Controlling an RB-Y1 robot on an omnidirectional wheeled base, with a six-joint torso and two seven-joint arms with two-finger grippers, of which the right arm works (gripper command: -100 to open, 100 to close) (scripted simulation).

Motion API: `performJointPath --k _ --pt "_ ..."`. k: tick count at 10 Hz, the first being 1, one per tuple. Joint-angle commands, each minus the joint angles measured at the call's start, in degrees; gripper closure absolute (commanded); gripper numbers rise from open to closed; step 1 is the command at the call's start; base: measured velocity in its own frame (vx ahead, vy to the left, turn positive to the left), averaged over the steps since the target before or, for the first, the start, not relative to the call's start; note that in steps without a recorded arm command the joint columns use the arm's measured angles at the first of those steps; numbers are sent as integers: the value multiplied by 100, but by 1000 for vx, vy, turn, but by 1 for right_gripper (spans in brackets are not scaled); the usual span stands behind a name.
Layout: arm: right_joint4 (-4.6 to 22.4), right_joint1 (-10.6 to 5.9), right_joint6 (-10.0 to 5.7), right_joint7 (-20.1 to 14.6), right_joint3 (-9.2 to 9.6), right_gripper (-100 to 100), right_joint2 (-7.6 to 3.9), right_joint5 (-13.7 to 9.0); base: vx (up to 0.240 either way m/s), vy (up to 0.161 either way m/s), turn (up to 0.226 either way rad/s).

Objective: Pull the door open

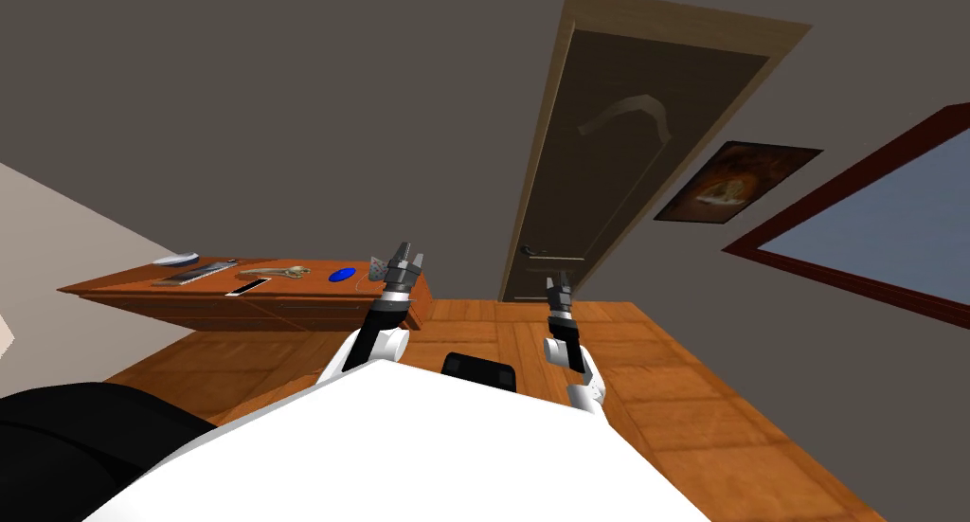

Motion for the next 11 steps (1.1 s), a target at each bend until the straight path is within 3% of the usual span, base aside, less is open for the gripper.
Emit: performJointPath --k 1,2,3,5,6,7,8,11 --pt "195 -37 3 3 18 -100 -10 -3 54 -39 31" --pt "408 -168 -23 5 28 -100 -44 -14 53 -39 37" --pt "480 -168 -23 5 28 -100 -44 -14 41 -29 35" --pt "903 -430 -73 8 49 -100 -110 -38 60 -41 73" --pt "1049 -430 -73 8 49 -100 -110 -38 59 -50 33" --pt "1193 -560 -99 9 59 -100 -143 -50 51 -44 41" --pt "1336 -560 -99 9 59 -100 -143 -50 42 -31 33" --pt "1855 -818 -149 12 79 -100 -207 -74 44 -31 47"
